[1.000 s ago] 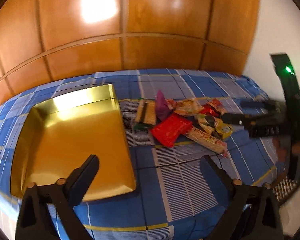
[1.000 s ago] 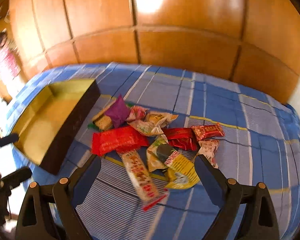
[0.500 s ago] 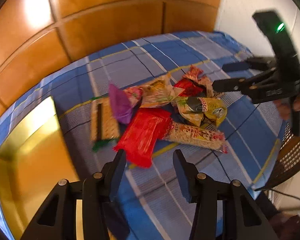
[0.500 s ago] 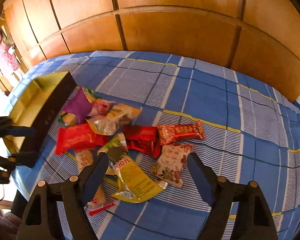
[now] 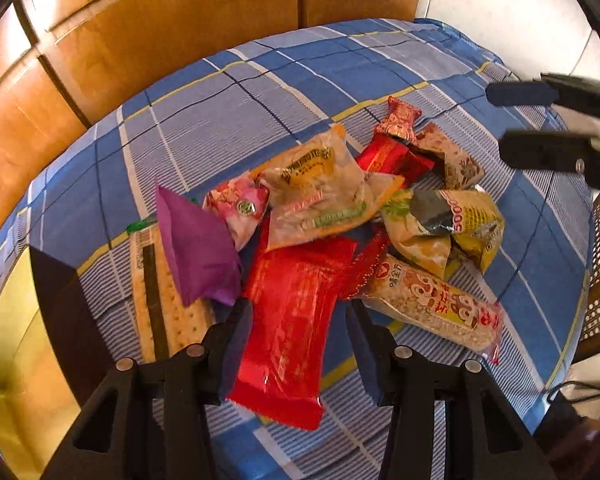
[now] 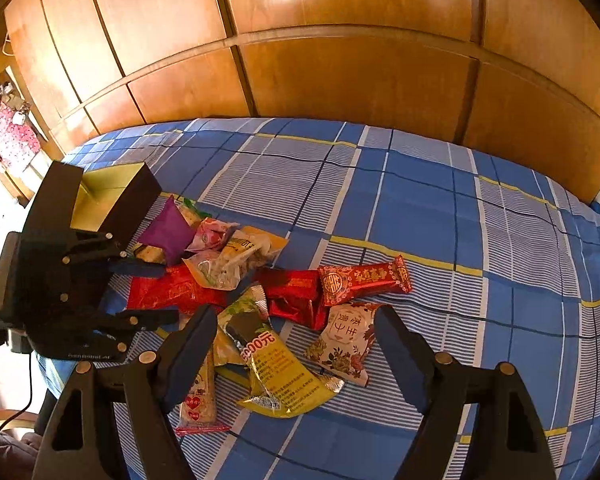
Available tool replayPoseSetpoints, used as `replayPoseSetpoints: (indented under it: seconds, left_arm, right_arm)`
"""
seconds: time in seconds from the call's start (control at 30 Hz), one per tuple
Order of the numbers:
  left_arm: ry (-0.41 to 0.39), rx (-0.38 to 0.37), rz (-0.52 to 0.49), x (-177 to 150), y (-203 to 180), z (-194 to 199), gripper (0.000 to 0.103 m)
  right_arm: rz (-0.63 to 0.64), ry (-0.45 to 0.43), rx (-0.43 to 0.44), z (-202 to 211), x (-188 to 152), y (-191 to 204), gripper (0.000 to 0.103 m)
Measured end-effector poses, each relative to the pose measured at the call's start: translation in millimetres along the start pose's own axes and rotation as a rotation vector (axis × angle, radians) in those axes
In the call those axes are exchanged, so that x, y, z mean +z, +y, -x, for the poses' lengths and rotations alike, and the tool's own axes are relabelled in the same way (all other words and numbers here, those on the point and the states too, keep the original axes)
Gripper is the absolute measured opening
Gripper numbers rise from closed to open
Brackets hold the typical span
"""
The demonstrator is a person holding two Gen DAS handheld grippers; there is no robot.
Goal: Organize snacks
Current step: 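Move the left tool over the red packet while the right tool approaches the chipmunk rice bar, then grasp the red packet with the left tool while the right tool grasps the chipmunk rice bar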
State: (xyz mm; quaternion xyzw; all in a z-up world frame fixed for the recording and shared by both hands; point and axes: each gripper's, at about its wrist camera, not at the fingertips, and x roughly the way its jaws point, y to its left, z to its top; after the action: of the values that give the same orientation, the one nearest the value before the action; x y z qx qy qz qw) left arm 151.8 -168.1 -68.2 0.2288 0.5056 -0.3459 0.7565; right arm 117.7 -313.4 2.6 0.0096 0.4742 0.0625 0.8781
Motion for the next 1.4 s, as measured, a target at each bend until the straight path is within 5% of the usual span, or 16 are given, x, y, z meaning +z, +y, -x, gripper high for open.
replayPoseSetpoints:
  seconds: [0.13,0.33,0.43,0.73,0.87,0.93,1.07,1.1,1.13,1.2,1.3,1.4]
  left_arm:
    - [-0.01,-0.001,-0.017,-3,-10,2,0.048]
    - [-0.012,-0.148,0.016,-20,-16,20,0.044]
    - [-0.038,-0.109,0.049,-19,-8,26,0.044]
    - [0.043,-0.055,0.223,-9,-2,0,0.049]
    - [0.028,-0.042,0.273,-3,-12,-7,0.056]
    - [0.027,-0.024,0.299,-2,-15,-12,0.069]
    - [0.004,0.01,0.3,-2,-16,-18,0.072]
    - [-0.004,0.01,0.303,-2,-17,-18,0.068]
    - [-0.015,0.003,0.307,-4,-18,-16,0.052]
    - [-0.026,-0.016,0.318,-14,-18,-9,0.035]
    - [-0.021,-0.036,0.333,-31,-19,0,0.033]
    - [-0.018,-0.046,0.309,-51,-30,10,0.033]
  right_arm:
    - [0.014,0.011,-0.006,-3,-1,3,0.082]
    - [0.013,0.02,-0.016,-4,-3,3,0.082]
    - [0.016,0.02,-0.012,-4,-3,4,0.082]
    - [0.028,0.016,0.019,-1,-2,8,0.082]
    - [0.038,0.013,0.024,0,-2,10,0.082]
    - [0.032,0.013,0.025,0,-2,9,0.082]
    - [0.037,0.018,0.039,0,-2,10,0.082]
    - [0.042,0.023,0.044,-1,-2,11,0.082]
    - [0.046,0.028,0.047,-2,-3,13,0.081]
    - [0.059,0.039,0.058,-4,-4,16,0.067]
    - [0.067,0.046,0.084,-5,-5,18,0.049]
    - [0.094,0.077,0.15,-9,-9,26,0.044]
